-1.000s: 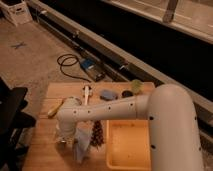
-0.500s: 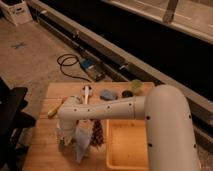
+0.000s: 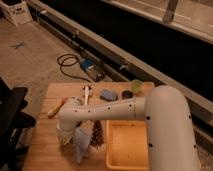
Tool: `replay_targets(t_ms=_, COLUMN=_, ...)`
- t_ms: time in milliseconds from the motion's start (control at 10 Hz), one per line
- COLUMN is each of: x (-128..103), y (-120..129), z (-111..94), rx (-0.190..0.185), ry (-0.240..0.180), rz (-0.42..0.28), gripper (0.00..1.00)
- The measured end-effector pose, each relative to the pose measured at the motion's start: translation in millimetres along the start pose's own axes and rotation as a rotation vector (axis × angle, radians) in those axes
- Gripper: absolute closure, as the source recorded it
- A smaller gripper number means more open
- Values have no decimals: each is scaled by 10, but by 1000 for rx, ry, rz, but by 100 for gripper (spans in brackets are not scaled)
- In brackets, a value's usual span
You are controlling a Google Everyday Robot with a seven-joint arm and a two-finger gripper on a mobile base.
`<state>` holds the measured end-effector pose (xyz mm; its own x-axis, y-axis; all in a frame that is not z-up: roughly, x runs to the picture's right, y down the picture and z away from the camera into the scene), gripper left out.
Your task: Place fork in metal cup
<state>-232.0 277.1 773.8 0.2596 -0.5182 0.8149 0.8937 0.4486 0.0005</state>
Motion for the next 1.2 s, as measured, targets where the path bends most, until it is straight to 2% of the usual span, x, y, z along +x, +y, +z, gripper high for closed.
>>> replay_targets(t_ms=300, x=-38, y=-182, z=-424, rx=72, ry=99, rz=-26, gripper=86)
replay_targets(t_ms=400, x=-46, y=-245, z=-561, rx=84, ry=131, rz=-38, gripper=86)
replay_targets(t_ms=600, x=51, y=-336, z=-900, rx=106, ry=236, rz=-46, gripper=86)
replay_targets(t_ms=700, x=107, y=-305, z=-988, rx=108, ry=261, rz=-39, gripper=86)
replay_targets(t_ms=900, x=296, y=-33, z=-1282, rx=114, ry=331, rz=5, gripper=86)
replay_targets(t_ms=1200, x=563, y=454, z=-1783, rx=136, ry=388, rz=99, gripper=86)
